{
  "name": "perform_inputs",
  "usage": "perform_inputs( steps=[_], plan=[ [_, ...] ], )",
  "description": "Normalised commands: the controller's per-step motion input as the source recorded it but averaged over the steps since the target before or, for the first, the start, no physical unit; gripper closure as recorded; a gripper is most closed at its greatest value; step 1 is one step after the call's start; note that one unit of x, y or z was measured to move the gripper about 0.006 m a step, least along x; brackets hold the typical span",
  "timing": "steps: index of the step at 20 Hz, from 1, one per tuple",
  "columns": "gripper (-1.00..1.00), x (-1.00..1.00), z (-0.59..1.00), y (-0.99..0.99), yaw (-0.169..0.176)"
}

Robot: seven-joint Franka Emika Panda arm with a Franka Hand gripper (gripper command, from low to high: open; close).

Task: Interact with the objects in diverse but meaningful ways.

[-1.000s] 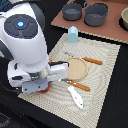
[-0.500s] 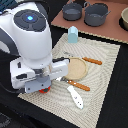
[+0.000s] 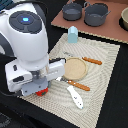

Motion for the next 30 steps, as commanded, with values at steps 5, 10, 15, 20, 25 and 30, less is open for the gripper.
perform_inputs(
  steps=[5,10,15,20,25,30],
  plan=[
    [-1.00,0.08,0.58,0.15,0.000],
    [-1.00,0.16,0.69,0.22,0.001],
    [-1.00,0.02,0.83,0.12,0.012],
    [-1.00,0.09,0.92,0.25,0.022],
    [-1.00,0.44,0.19,0.32,0.010],
    [-1.00,0.59,0.02,0.49,0.018]
  ],
)
